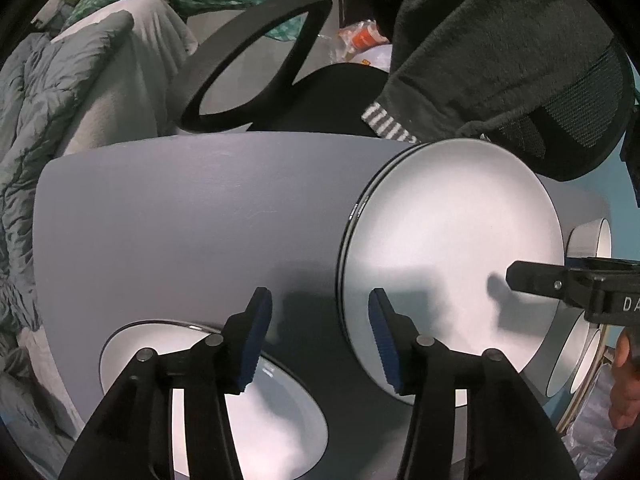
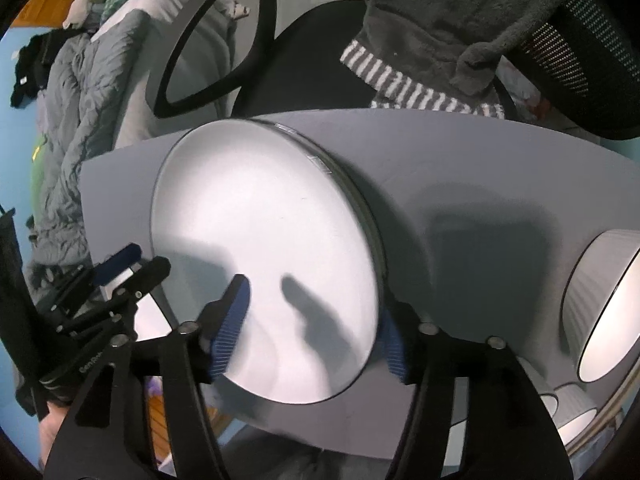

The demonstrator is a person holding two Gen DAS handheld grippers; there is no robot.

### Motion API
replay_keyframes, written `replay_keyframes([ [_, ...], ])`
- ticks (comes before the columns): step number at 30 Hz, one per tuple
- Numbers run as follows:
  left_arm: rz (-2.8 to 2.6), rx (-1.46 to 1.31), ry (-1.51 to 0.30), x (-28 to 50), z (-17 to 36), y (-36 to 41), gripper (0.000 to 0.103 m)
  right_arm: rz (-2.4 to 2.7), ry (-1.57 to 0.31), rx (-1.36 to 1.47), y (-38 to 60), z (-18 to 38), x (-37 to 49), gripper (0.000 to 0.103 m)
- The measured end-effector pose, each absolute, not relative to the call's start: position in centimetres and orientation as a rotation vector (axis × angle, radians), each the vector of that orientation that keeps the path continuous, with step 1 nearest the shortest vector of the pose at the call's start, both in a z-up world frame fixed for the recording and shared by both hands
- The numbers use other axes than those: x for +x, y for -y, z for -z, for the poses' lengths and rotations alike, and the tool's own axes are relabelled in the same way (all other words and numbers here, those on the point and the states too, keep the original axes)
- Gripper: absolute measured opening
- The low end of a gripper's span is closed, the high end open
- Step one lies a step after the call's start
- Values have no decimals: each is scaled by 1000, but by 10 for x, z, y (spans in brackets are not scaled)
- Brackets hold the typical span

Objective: Organize plates and bowls

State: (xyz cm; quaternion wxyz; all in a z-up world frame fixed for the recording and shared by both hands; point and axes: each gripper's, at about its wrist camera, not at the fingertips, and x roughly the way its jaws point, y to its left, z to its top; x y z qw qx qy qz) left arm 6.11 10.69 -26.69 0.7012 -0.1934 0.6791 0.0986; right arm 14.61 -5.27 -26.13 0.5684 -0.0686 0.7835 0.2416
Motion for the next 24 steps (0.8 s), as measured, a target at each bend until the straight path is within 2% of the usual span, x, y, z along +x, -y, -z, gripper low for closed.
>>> replay_keyframes([
  [4, -222, -440, -1495, 55, 259, -111, 53, -534, -1814, -215, 47, 257, 141, 66],
  [6, -223, -448, -1483, 51, 255, -112, 55, -500, -1787, -267, 45, 254, 138, 72],
  [24, -276, -513, -1416, -35, 225, -140, 65, -555, -1629, -438, 24, 219, 82, 72],
])
